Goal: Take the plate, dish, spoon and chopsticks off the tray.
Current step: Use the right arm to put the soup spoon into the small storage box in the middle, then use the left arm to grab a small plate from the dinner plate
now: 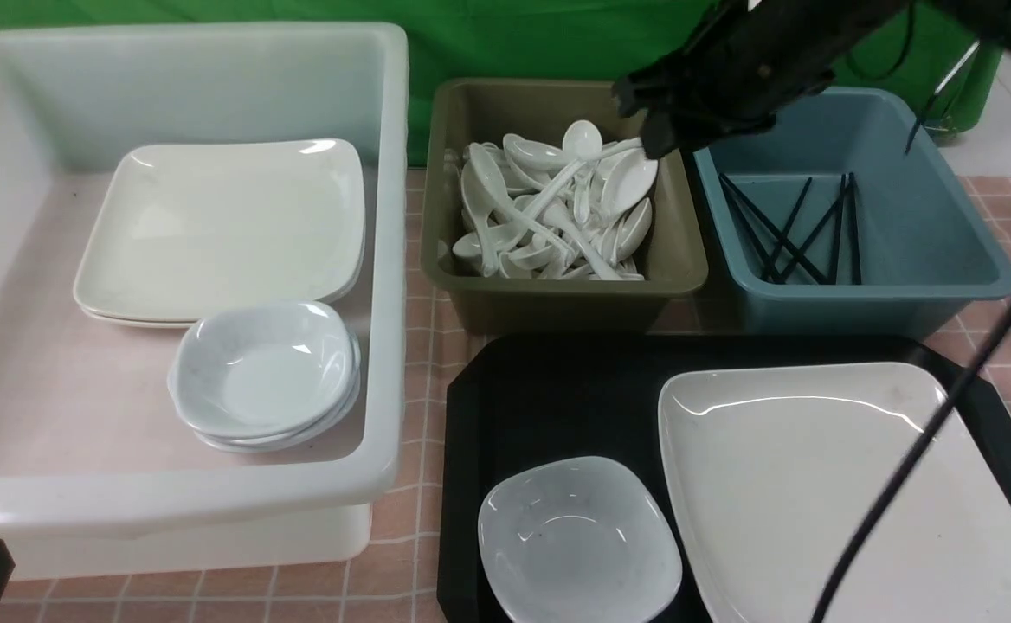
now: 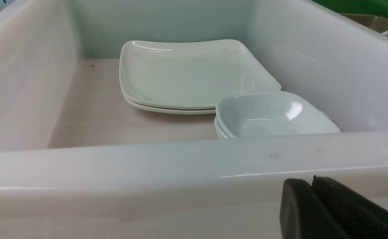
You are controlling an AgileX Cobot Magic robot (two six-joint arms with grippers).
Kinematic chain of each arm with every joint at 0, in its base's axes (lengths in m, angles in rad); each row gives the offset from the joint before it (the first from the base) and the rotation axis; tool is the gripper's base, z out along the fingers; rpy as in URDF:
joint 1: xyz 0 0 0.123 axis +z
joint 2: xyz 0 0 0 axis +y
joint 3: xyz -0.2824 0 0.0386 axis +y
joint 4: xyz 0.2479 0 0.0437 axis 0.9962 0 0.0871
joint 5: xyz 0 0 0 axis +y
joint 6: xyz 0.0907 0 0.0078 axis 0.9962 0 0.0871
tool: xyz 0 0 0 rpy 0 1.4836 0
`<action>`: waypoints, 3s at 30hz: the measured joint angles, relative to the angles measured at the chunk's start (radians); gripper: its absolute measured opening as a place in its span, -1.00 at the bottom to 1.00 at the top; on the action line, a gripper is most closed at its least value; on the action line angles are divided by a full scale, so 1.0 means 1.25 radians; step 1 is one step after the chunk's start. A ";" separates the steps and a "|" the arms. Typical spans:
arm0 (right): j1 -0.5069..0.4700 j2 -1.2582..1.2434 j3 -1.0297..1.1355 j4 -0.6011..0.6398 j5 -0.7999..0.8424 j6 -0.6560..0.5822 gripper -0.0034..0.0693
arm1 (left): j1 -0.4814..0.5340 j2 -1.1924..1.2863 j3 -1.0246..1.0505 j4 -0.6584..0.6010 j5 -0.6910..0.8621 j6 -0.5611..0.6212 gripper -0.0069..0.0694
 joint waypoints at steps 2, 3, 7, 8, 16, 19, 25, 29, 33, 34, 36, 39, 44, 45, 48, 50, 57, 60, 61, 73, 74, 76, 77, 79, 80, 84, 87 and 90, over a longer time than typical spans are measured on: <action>0.000 -0.049 -0.025 0.001 0.100 -0.011 -0.77 | 0.000 0.000 0.000 0.000 0.000 0.000 -0.77; 0.000 -0.077 -0.024 0.002 0.102 -0.014 -0.82 | 0.000 0.000 0.000 0.000 0.000 0.000 -0.77; 0.000 -0.205 0.048 0.001 0.102 -0.018 -0.82 | 0.000 0.000 0.000 0.000 0.000 0.000 -0.77; 0.000 -0.247 0.084 0.001 0.102 -0.018 -0.82 | 0.000 0.000 0.000 0.000 0.000 0.000 -0.77; 0.000 -0.622 0.440 0.001 0.102 -0.018 -0.82 | 0.000 0.000 0.000 0.000 0.000 0.000 -0.77; 0.000 -0.800 0.610 0.001 0.085 -0.017 -0.82 | 0.000 0.000 0.000 0.000 0.000 0.000 -0.77; 0.000 -1.157 0.929 0.001 -0.077 -0.017 -0.80 | 0.000 0.000 0.000 0.000 0.000 0.000 -0.77; 0.000 -1.380 1.127 0.001 -0.197 -0.017 -0.79 | 0.000 0.000 0.000 0.000 0.000 0.001 -0.77; 0.000 -1.482 1.212 0.001 -0.250 -0.017 -0.78 | 0.000 0.000 0.000 0.000 0.000 0.001 -0.77; 0.000 -1.513 1.234 0.001 -0.265 -0.017 -0.77 | 0.000 0.000 0.000 0.000 0.000 0.001 -0.77; 0.000 -1.540 1.254 0.001 -0.281 -0.017 -0.76 | 0.000 0.000 0.000 0.000 0.000 0.001 -0.77; 0.000 -1.543 1.258 0.001 -0.285 -0.017 -0.74 | 0.000 0.000 0.000 0.000 0.000 0.001 -0.77; 0.000 -1.544 1.259 0.001 -0.287 -0.017 -0.71 | 0.000 0.000 0.000 0.000 0.000 0.001 -0.77; 0.000 -1.544 1.259 0.001 -0.287 -0.017 -0.71 | 0.000 0.000 0.000 0.000 0.000 0.001 -0.77; 0.000 -1.544 1.259 0.001 -0.287 -0.017 -0.70 | 0.000 0.000 0.000 0.000 0.000 0.001 -0.77; 0.000 -1.544 1.259 0.001 -0.281 -0.017 -0.68 | 0.000 0.000 0.000 0.000 0.000 0.001 -0.77; 0.000 -1.544 1.259 0.001 -0.241 -0.017 -0.63 | 0.000 0.000 0.000 -0.083 -0.083 -0.051 -0.77; 0.000 -1.544 1.259 0.001 -0.237 -0.017 -0.61 | 0.000 0.000 0.000 -0.285 -0.155 -0.190 -0.77; 0.000 -1.544 1.259 0.001 -0.237 -0.017 -0.61 | 0.000 0.000 0.000 -0.358 -0.181 -0.243 -0.77; 0.000 -1.544 1.259 0.001 -0.237 -0.017 -0.57 | 0.000 0.000 0.000 -0.500 -0.459 -0.483 -0.77; 0.000 -1.544 1.259 0.001 -0.237 -0.017 -0.57 | 0.000 0.000 -0.001 -0.493 -0.462 -0.490 -0.77; 0.000 -1.544 1.259 0.001 -0.239 -0.017 -0.57 | 0.000 0.001 -0.052 -0.336 -0.420 -0.581 -0.79; 0.000 -1.544 1.259 0.001 -0.241 -0.017 -0.57 | 0.000 0.010 -0.089 -0.270 -0.386 -0.613 -0.81; 0.000 -1.544 1.259 0.001 -0.242 -0.017 -0.57 | -0.001 0.050 -0.216 -0.135 -0.250 -0.656 -0.83; 0.000 -1.544 1.259 0.001 -0.242 -0.017 -0.57 | -0.004 0.090 -0.303 -0.072 -0.146 -0.651 -0.83; 0.000 -1.544 1.261 0.001 -0.242 -0.017 -0.57 | -0.033 0.250 -0.542 -0.108 0.162 -0.438 -0.83; 0.000 -1.544 1.267 0.001 -0.241 -0.017 -0.57 | -0.069 0.446 -0.738 -0.279 0.434 -0.160 -0.83; 0.000 -1.544 1.267 0.001 -0.241 -0.017 -0.57 | -0.085 0.610 -0.841 -0.419 0.611 0.008 -0.83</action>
